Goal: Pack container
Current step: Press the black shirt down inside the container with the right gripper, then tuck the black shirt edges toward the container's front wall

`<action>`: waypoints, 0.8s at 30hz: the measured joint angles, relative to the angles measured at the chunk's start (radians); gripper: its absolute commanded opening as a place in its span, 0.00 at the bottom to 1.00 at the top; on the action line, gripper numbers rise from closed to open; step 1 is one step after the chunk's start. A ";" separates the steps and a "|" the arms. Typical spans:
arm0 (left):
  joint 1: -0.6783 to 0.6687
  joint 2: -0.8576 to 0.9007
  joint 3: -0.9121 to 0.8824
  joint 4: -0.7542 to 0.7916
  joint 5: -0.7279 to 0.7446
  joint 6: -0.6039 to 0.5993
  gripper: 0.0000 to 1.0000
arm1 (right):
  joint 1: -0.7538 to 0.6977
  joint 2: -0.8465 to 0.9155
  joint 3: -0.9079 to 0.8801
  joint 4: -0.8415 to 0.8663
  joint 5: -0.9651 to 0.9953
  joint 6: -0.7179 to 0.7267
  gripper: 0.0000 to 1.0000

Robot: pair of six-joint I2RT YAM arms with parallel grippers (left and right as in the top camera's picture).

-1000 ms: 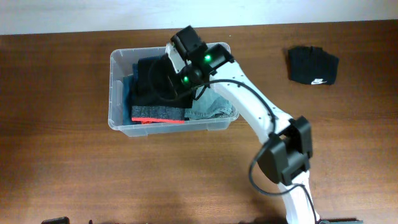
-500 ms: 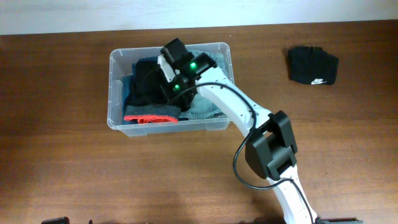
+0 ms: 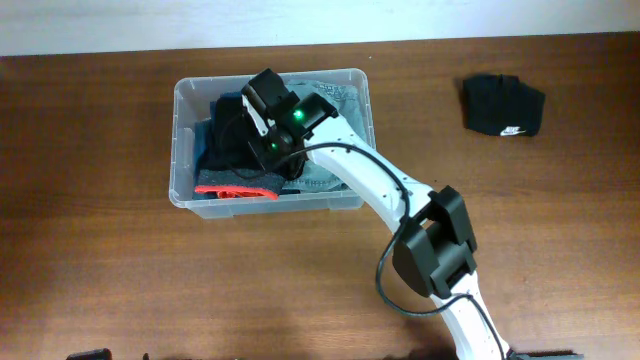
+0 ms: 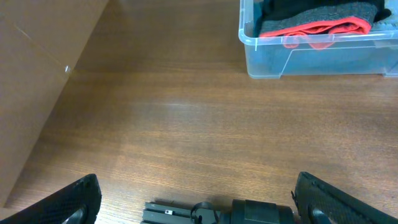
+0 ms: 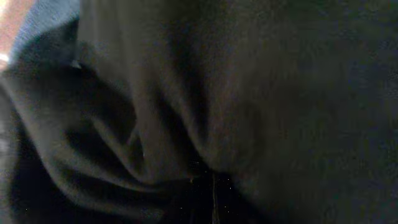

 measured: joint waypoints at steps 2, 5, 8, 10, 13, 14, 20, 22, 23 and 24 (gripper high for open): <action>0.000 0.000 0.000 0.000 0.000 0.000 0.99 | 0.001 -0.024 0.000 0.024 0.013 0.000 0.05; 0.000 0.000 0.000 0.000 0.000 0.000 1.00 | 0.001 -0.069 0.000 0.078 0.026 0.000 0.05; 0.000 0.000 0.000 0.000 0.000 0.000 0.99 | 0.001 -0.101 0.000 0.137 0.027 0.000 0.05; 0.000 0.000 0.000 0.000 0.000 0.000 1.00 | 0.001 -0.109 0.000 0.172 0.021 0.000 0.05; 0.000 0.000 0.000 0.000 0.000 0.000 1.00 | 0.001 -0.105 0.000 0.203 0.016 0.000 0.05; 0.000 0.000 0.000 0.000 0.000 0.000 0.99 | 0.001 -0.101 0.000 0.215 0.015 0.000 0.05; 0.000 0.000 0.000 0.000 0.000 0.000 1.00 | 0.001 -0.034 0.000 0.275 0.009 0.000 0.05; 0.000 0.000 0.000 0.000 0.000 0.000 0.99 | 0.000 0.008 0.000 0.283 0.009 0.000 0.05; 0.000 0.000 0.000 0.000 0.000 0.000 0.99 | -0.002 0.028 0.000 0.287 0.010 0.000 0.05; 0.000 0.000 0.000 0.000 0.000 0.000 0.99 | -0.004 0.047 0.000 0.293 0.014 0.000 0.05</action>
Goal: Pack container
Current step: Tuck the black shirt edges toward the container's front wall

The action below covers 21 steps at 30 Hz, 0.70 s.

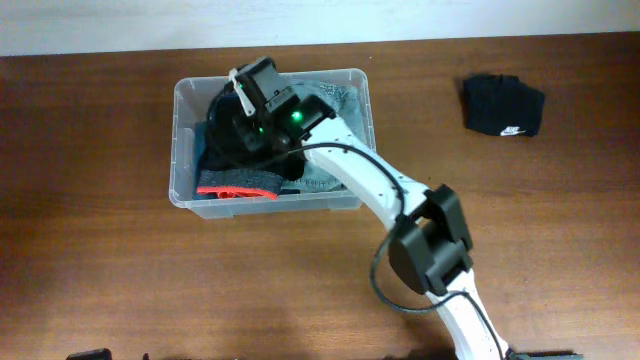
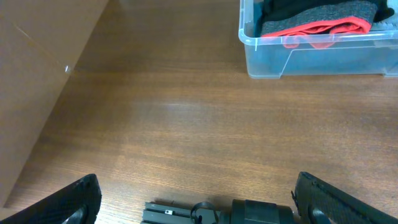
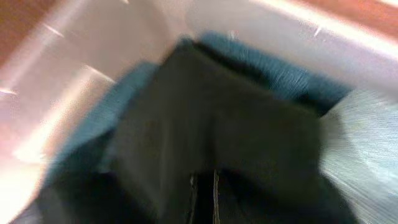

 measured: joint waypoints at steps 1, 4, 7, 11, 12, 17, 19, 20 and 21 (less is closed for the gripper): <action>0.000 0.000 0.000 0.000 0.000 0.000 0.99 | -0.003 0.021 0.000 0.007 0.008 -0.001 0.05; 0.000 0.000 0.000 0.000 0.000 0.000 0.99 | -0.013 0.055 0.000 0.026 0.024 0.000 0.05; 0.000 0.000 0.000 0.000 0.000 0.000 1.00 | -0.024 0.059 0.003 0.029 0.026 0.000 0.04; 0.000 0.000 0.000 0.000 0.000 0.000 0.99 | -0.039 0.059 0.004 0.029 0.025 0.000 0.04; 0.000 0.000 0.000 0.000 0.000 0.000 1.00 | -0.043 0.058 0.004 0.030 0.025 0.000 0.04; 0.000 0.000 0.000 0.000 0.000 0.000 0.99 | -0.070 0.032 0.004 0.021 0.026 0.000 0.04; 0.000 0.000 0.000 0.000 0.000 0.000 0.99 | -0.082 0.017 0.004 0.011 0.033 0.000 0.04; 0.000 0.000 0.000 0.000 0.000 0.000 0.99 | -0.088 0.010 0.004 0.003 0.037 -0.001 0.04; 0.000 0.000 0.000 0.000 0.000 0.000 0.99 | -0.095 0.002 0.005 -0.017 0.043 0.000 0.04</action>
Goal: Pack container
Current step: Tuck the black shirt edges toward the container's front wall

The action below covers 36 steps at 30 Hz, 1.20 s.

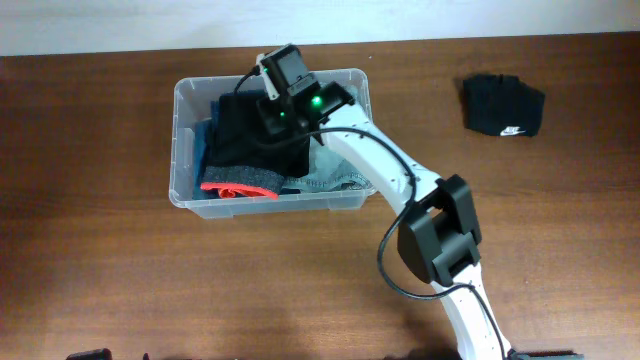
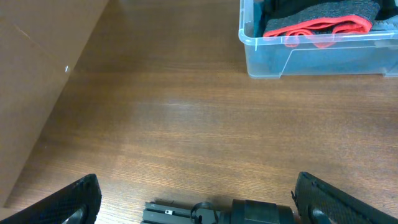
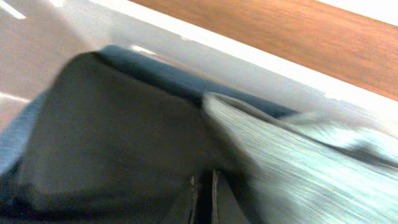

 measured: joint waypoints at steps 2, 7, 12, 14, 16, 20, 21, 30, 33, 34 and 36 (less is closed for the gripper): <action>0.000 0.000 0.000 0.000 0.000 0.000 0.99 | -0.009 -0.009 0.001 -0.043 0.000 0.000 0.04; 0.000 0.000 0.000 0.000 0.000 0.000 0.99 | -0.015 -0.016 0.003 -0.153 -0.063 0.004 0.04; 0.000 0.000 0.000 0.000 0.000 0.000 1.00 | -0.010 -0.027 -0.003 -0.199 -0.111 0.031 0.04; 0.000 0.000 0.000 0.000 0.000 0.000 0.99 | -0.003 -0.039 -0.032 -0.186 -0.116 0.039 0.04; 0.000 0.000 0.000 0.000 0.000 0.000 0.99 | 0.003 -0.051 -0.068 -0.155 -0.112 0.043 0.04; 0.000 0.000 0.000 0.000 0.000 0.000 0.99 | 0.008 -0.061 -0.095 -0.125 -0.089 0.046 0.05; 0.000 0.000 0.000 0.000 0.000 0.000 0.99 | 0.009 -0.061 -0.095 -0.126 -0.077 0.047 0.05; 0.000 0.000 0.000 0.000 0.000 0.000 0.99 | 0.030 -0.079 0.076 -0.299 0.127 0.014 0.08; 0.000 0.000 0.000 0.000 0.000 0.000 0.99 | 0.030 -0.129 0.176 -0.409 0.128 0.003 0.09; 0.000 0.000 0.000 0.000 0.000 0.000 1.00 | 0.029 -0.152 0.204 -0.444 0.114 -0.001 0.08; 0.000 0.000 0.000 0.000 0.000 0.000 0.99 | 0.028 -0.207 0.244 -0.515 0.066 -0.005 0.09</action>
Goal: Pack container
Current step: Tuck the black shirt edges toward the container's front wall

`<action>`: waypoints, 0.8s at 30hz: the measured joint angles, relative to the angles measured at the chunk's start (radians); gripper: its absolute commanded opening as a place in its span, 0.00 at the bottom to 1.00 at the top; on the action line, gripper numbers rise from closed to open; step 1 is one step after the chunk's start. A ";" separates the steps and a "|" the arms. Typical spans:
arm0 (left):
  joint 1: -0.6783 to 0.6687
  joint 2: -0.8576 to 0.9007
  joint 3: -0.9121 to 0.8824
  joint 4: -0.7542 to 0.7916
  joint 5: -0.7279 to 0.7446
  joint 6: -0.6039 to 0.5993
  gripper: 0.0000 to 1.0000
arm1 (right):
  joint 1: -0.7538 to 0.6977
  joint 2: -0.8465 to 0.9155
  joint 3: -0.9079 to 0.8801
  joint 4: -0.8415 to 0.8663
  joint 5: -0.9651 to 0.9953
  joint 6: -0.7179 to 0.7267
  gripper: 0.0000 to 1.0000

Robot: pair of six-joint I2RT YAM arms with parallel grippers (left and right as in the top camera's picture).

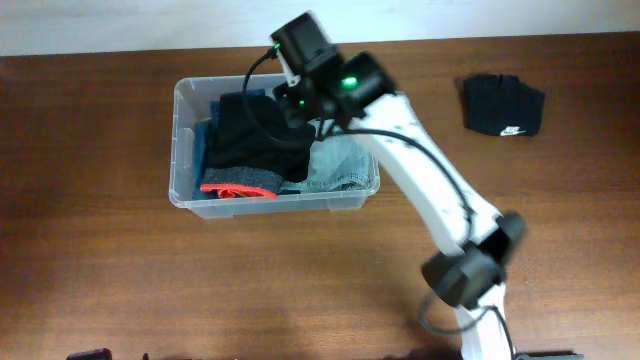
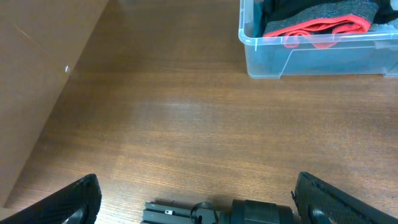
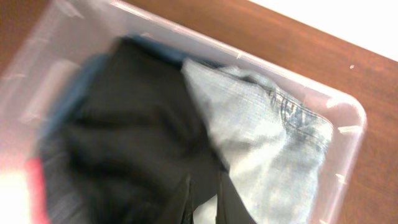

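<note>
The clear plastic container (image 1: 182, 150) holds a black garment (image 1: 250, 135), a grey garment with a red edge (image 1: 238, 183) and light blue jeans (image 1: 340, 165). My right gripper (image 1: 300, 105) hovers above the container's back part, shut and holding nothing. In the right wrist view its fingertips (image 3: 203, 196) hang over the line where the black garment (image 3: 124, 143) meets the jeans (image 3: 261, 137). A folded black garment with a white logo (image 1: 503, 105) lies on the table at the far right. My left gripper (image 2: 199, 196) is open near the table, well short of the container (image 2: 311, 59).
Brown wooden table (image 1: 100, 280) all round. The right arm's white links (image 1: 430, 190) stretch from the front edge across to the container. A wall edge (image 1: 100, 25) runs along the back of the table.
My right gripper was low inside the container at its back rim, against the black garment. It now stands higher, with the whole container in its view. The left arm has not moved.
My right gripper was first pressed down into the black garment in the middle of the container. Then it was at the back left of the pile, then by the back rim beside the jeans. Now it is lifted clear, and the black garment lies on the pile.
</note>
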 measured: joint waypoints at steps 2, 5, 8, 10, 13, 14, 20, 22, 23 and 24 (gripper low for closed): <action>0.000 0.000 0.000 0.000 0.000 0.000 0.99 | 0.000 -0.055 0.024 -0.076 -0.065 -0.002 0.08; 0.000 0.000 0.000 0.000 0.000 0.000 1.00 | 0.000 -0.097 0.032 -0.173 -0.151 -0.004 0.08; 0.000 0.000 0.000 0.000 0.000 0.000 0.99 | 0.003 -0.095 -0.020 -0.185 -0.203 -0.004 0.08; 0.000 0.000 0.000 0.000 0.000 0.000 1.00 | 0.008 -0.087 -0.090 -0.155 -0.229 -0.007 0.07; 0.000 0.000 0.000 0.000 0.000 0.000 1.00 | 0.029 -0.068 -0.227 -0.052 -0.264 -0.011 0.06; 0.000 0.000 0.000 0.000 0.000 0.000 0.99 | 0.037 -0.060 -0.263 -0.025 -0.272 -0.012 0.04; 0.000 0.000 0.000 0.000 0.000 0.000 0.99 | 0.077 -0.040 -0.465 0.190 -0.301 -0.019 0.04; 0.000 0.000 0.000 0.000 0.000 0.000 0.99 | 0.080 -0.040 -0.497 0.225 -0.306 -0.019 0.04; 0.000 0.000 0.000 0.000 0.000 0.000 0.99 | 0.080 -0.040 -0.512 0.238 -0.307 -0.020 0.04; 0.000 0.000 0.000 0.000 0.000 0.000 1.00 | 0.080 -0.040 -0.528 0.249 -0.308 -0.021 0.04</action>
